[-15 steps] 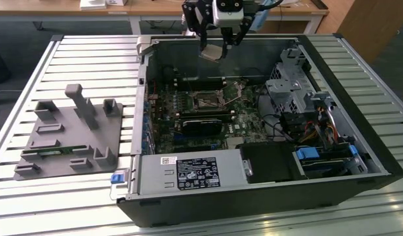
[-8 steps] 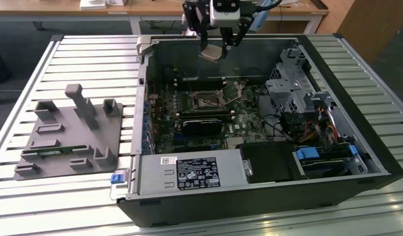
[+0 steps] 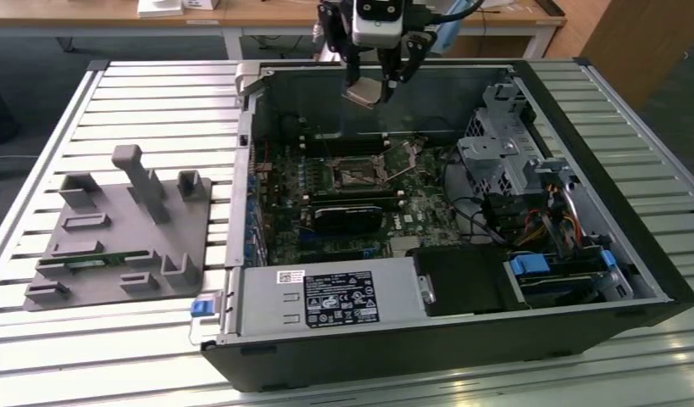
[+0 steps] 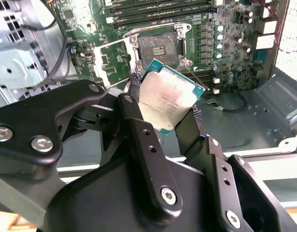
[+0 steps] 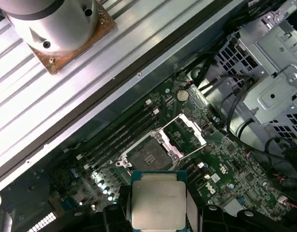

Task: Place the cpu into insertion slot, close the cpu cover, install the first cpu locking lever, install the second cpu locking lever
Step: 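Place the cpu into insertion slot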

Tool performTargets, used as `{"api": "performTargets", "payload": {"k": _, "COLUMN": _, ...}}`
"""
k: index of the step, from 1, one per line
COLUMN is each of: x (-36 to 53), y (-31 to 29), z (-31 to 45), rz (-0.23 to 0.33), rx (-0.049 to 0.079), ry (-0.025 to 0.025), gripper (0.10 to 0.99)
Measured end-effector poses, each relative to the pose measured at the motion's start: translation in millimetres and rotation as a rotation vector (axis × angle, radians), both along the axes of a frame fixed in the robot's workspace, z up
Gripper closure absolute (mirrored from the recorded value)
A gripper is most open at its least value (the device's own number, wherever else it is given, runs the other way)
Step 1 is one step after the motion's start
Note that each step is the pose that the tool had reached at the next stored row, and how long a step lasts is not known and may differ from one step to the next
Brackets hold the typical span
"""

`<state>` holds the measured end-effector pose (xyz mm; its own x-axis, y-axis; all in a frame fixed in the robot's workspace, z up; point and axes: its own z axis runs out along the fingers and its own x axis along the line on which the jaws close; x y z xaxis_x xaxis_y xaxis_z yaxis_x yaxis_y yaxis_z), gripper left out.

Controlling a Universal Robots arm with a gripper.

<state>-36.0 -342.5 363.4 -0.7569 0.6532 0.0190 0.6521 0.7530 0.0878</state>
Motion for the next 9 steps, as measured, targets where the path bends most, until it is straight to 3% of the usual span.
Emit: {"api": "performTargets", "payload": {"k": 9, "x": -0.1, "y": 0.0, "z": -1.0, "rz": -0.125, "rx": 0.000, "ry": 0.0001, "gripper": 0.545}}
